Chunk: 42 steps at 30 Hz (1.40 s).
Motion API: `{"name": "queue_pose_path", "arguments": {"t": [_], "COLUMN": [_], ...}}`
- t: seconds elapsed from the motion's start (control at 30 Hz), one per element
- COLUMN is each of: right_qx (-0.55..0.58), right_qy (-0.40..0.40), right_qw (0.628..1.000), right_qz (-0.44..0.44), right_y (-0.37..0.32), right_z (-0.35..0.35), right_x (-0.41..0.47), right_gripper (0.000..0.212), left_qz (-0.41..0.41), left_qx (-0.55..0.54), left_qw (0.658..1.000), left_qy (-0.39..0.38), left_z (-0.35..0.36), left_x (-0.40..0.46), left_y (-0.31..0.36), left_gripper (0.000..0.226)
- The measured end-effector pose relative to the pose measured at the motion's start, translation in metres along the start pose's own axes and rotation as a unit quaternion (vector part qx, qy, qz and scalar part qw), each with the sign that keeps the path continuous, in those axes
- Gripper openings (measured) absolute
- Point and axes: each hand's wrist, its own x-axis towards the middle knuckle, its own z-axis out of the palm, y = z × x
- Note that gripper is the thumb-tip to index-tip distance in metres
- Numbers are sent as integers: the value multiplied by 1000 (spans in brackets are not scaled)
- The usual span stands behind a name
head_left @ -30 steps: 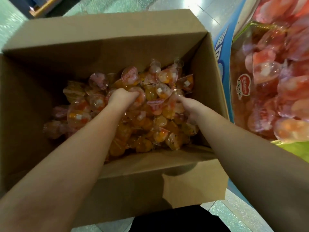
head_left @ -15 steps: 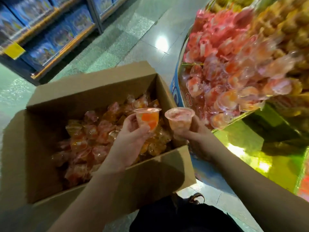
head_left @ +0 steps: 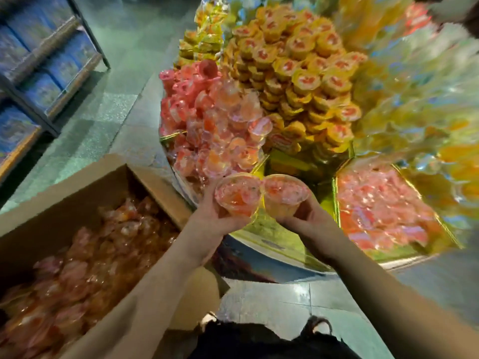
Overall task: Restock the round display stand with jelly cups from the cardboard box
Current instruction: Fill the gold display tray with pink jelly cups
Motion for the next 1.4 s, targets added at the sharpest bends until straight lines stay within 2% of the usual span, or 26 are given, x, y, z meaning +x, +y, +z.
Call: {"name": "queue_pose_path", "arguments": {"t": [0.2,0.37,0.53,0.63,0.83,0.93,1.2,1.4], "right_qx": [-18,-15,-15,-60,-61,-76,-150,-173], "right_qy": [67,122,169,211,283,297,306,328], "right_qw": [998,992,985,975,954,948,939,926], "right_qz": [-4,17,32,37,83,90,45,70], "right_y": [22,55,79,106,142,159,217,237], "right_z": [-149,-271,-350,-390,-438,-453,-481,-483], "right_x": [-60,-110,-146,-158,-157,-138,-81,-69], "right_gripper": [65,65,66,61,46,49,55,57], "left_qz": [-13,-52,-101,-120,-113,-116,-93,-100], "left_qx": [15,44,50,93,174,199,271,289], "left_qw": [999,996,990,983,973,970,958,952], "left_qy": [-31,-58,-82,-100,-98,-76,-16,-9], "left_z": [160,290,374,405,449,464,481,487], "left_x": [29,44,56,69,99,121,170,182], "left_y": [-23,-59,-94,-119,-172,-199,-250,-262], "left_gripper": [77,87,95,86,67,76,74,65]}}
